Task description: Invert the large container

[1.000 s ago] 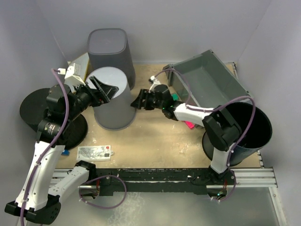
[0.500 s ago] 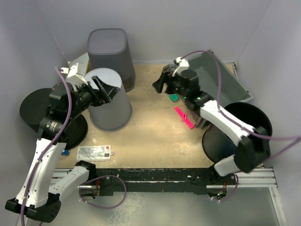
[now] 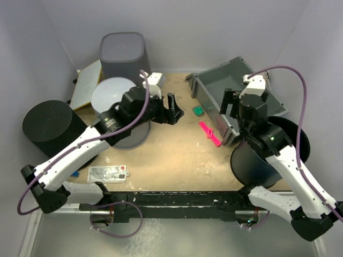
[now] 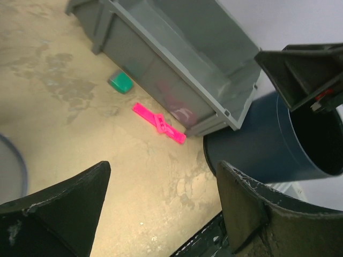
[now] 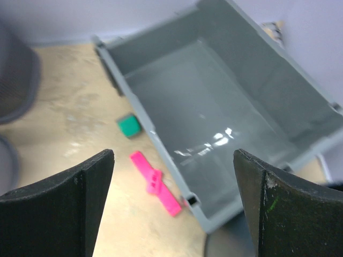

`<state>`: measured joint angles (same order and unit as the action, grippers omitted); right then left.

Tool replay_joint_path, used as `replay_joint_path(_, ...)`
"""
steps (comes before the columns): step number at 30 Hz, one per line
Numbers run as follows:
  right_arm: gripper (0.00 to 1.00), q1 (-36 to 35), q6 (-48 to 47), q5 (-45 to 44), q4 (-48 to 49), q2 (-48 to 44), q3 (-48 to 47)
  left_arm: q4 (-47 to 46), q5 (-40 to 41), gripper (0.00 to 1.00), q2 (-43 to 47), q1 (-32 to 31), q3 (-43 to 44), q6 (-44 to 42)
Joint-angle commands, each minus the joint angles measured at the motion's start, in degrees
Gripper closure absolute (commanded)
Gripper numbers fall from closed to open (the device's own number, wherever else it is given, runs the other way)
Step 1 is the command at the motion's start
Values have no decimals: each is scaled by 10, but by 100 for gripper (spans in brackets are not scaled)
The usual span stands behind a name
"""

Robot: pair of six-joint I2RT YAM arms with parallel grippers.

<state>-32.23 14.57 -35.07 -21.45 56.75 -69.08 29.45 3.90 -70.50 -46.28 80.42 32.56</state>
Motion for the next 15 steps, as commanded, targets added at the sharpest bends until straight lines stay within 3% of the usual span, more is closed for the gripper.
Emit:
replay_joint_path(1, 6, 0, 29, -123, -171, -42, -28, -58, 49, 23, -16, -24, 13, -30)
replay_joint_path(10, 8, 0, 165, -179, -317, -136, 2, -91, 44, 23, -29, -24, -22, -16)
replay_joint_path(15, 13, -1, 231, -134, -350, -143, 31, -115, 37, 23, -32, -25, -43, -3)
